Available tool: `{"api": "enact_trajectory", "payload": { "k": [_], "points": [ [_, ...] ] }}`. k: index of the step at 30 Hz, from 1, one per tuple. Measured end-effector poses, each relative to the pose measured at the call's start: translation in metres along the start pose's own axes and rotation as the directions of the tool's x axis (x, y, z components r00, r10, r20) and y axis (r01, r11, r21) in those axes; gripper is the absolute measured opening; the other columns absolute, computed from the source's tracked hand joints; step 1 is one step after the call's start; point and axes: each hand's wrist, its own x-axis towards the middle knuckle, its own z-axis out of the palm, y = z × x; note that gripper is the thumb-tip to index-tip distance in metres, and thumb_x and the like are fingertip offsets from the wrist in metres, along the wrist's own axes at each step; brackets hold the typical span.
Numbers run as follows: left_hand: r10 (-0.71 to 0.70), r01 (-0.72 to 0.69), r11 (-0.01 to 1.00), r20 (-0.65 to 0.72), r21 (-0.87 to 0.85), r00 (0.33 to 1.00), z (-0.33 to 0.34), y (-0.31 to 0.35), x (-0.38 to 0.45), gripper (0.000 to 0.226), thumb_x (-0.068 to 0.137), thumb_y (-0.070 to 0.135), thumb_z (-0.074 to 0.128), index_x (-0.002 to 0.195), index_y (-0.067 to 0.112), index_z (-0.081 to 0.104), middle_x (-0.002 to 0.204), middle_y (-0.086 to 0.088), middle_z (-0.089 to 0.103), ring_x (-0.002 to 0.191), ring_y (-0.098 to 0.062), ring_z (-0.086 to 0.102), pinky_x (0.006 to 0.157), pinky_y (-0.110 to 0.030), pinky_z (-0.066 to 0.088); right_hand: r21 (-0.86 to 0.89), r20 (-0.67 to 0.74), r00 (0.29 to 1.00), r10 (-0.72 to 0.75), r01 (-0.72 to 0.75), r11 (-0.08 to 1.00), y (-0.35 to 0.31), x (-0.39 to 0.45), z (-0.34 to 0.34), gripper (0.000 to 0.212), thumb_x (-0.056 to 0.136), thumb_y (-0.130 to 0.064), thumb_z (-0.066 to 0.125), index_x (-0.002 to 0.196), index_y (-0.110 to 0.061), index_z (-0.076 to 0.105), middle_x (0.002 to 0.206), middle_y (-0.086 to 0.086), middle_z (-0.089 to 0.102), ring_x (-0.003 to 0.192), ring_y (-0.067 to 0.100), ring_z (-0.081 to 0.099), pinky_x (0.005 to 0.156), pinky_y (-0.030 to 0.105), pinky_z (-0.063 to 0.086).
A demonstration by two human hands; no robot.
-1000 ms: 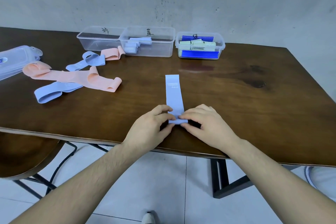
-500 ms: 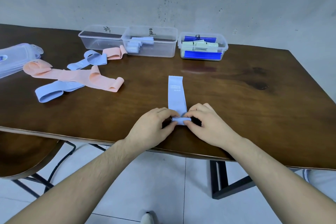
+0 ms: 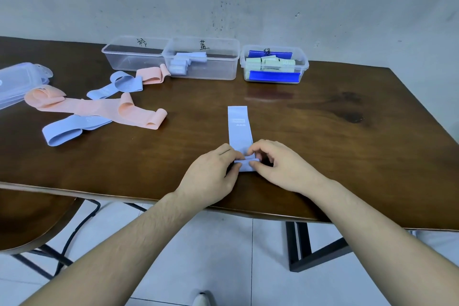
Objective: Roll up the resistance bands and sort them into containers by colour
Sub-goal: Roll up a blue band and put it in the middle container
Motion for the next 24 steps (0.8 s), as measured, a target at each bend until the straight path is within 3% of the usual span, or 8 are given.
{"api": "enact_trajectory", "payload": {
  "k": [5,8,13,18,24],
  "points": [
    [-0.062,0.062,0.998,-0.066,0.01,0.996,0.004,0.002,0.0,0.022,0.098,0.023,0.055,0.113,0.014,0.069,0.101,0.004,0.058,0.075,-0.017,0.059,0.062,-0.033,0.05,-0.082,-0.124,0.989,-0.084,0.074,0.994,0.003,-0.005,0.005,0.015,0.093,-0.037,0.064,0.107,-0.034,0.07,0.1,-0.018,0.058,0.096,0.008,0.049,0.079,0.017,0.041],
    [-0.091,0.092,0.996,-0.066,0.003,0.994,0.004,0.002,0.002,0.025,0.099,0.026,0.055,0.116,0.014,0.07,0.103,0.005,0.056,0.068,-0.012,0.052,0.059,-0.024,0.039,-0.137,-0.115,0.988,-0.104,0.088,0.987,0.007,-0.006,0.007,0.024,0.089,-0.04,0.07,0.112,-0.033,0.071,0.104,-0.018,0.056,0.097,0.009,0.048,0.084,0.015,0.039],
    [-0.058,0.055,0.998,-0.093,-0.035,0.994,0.001,0.003,0.003,0.022,0.097,0.023,0.06,0.114,0.015,0.07,0.107,0.007,0.059,0.078,-0.012,0.06,0.063,-0.026,0.049,-0.151,-0.107,0.991,-0.082,0.066,0.986,0.009,0.0,0.007,0.027,0.091,-0.043,0.067,0.115,-0.032,0.071,0.101,-0.019,0.056,0.096,0.01,0.047,0.084,0.019,0.04],
    [-0.025,0.026,1.0,-0.065,0.016,0.998,0.001,0.0,0.004,0.025,0.094,0.029,0.066,0.114,0.015,0.071,0.105,0.008,0.059,0.067,-0.006,0.047,0.06,-0.021,0.043,-0.178,-0.092,0.993,-0.069,0.051,0.983,0.009,0.004,0.004,0.031,0.093,-0.046,0.064,0.119,-0.032,0.072,0.101,-0.021,0.054,0.097,0.007,0.043,0.085,0.022,0.041],
    [-0.073,0.073,0.997,0.005,-0.012,0.997,-0.002,-0.004,0.012,0.028,0.097,0.033,0.06,0.12,0.021,0.069,0.111,0.012,0.06,0.081,-0.007,0.057,0.067,-0.017,0.042,-0.182,-0.159,0.98,-0.119,0.09,0.979,0.007,0.005,0.003,0.034,0.091,-0.039,0.069,0.124,-0.029,0.069,0.111,-0.019,0.057,0.102,0.009,0.044,0.094,0.027,0.041]
  ]
}}
